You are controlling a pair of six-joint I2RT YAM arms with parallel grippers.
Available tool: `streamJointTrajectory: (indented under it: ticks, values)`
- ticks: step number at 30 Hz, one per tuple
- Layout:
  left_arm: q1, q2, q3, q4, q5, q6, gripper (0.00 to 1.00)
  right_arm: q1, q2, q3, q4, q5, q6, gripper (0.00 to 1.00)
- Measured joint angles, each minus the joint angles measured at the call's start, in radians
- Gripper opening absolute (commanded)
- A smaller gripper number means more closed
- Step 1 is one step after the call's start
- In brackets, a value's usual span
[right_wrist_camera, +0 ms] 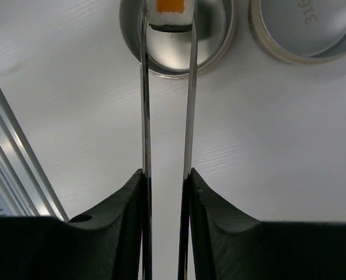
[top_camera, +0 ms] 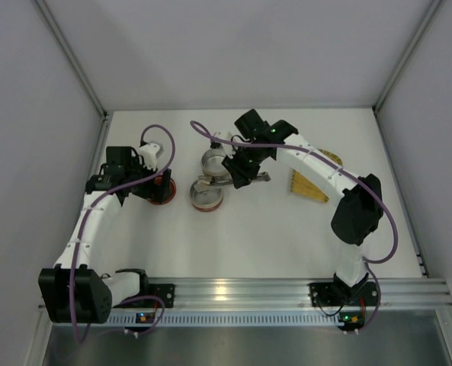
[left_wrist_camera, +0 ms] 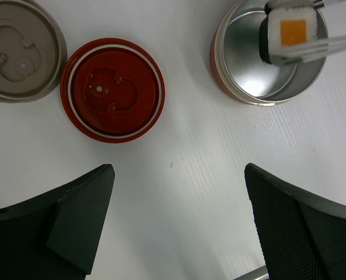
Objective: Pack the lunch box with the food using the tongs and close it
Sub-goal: Place the fake food in the packing box.
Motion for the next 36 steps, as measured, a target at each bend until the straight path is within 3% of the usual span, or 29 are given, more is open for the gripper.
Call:
streamJointTrajectory:
  ticks: [36]
  values:
    - [0.000, 0.011, 0.000, 0.002, -0.004, 0.000, 0.98, 0.033, 0.021, -0.078, -0.003, 0.060, -0.043, 0.05]
